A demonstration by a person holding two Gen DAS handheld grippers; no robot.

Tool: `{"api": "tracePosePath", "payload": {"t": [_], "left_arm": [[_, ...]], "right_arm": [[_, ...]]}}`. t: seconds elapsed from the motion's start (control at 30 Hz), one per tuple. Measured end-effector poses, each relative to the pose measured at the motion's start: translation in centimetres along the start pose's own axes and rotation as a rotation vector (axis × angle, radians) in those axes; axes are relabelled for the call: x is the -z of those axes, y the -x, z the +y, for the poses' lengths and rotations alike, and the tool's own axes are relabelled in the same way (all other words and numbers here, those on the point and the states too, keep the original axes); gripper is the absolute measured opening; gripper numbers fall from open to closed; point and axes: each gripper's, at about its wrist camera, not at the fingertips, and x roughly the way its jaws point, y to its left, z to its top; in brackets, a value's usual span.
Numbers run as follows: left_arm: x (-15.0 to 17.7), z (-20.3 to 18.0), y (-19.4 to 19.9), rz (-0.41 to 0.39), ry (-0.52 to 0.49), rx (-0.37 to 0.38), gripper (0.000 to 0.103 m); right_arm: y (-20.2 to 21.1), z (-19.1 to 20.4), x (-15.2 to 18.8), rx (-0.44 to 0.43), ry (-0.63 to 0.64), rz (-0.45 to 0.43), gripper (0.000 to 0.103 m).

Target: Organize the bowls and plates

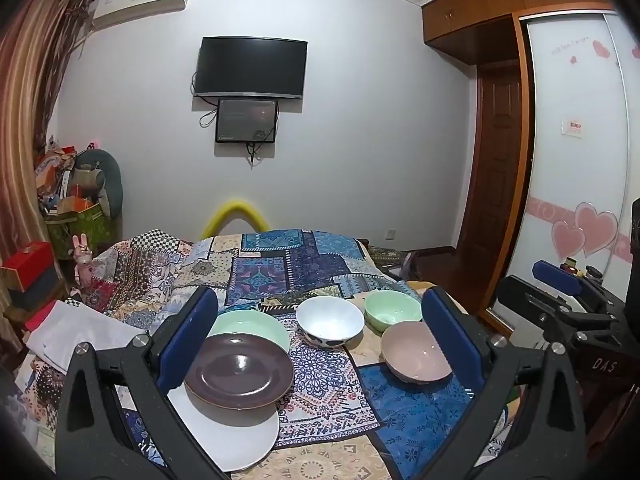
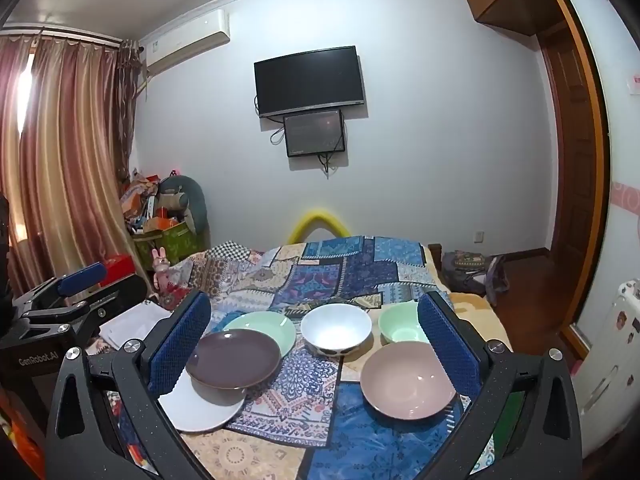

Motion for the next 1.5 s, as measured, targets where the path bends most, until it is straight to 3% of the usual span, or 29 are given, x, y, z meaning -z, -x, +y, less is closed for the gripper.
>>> {"api": "tracePosePath", "payload": {"t": [1.5], "left_arm": [[-0.14, -0.41, -0.17, 0.017, -0.004, 0.015, 0.103]], "right_arm": [[0.19, -0.14, 0.01, -0.007, -0.016, -0.005, 0.103]]}}
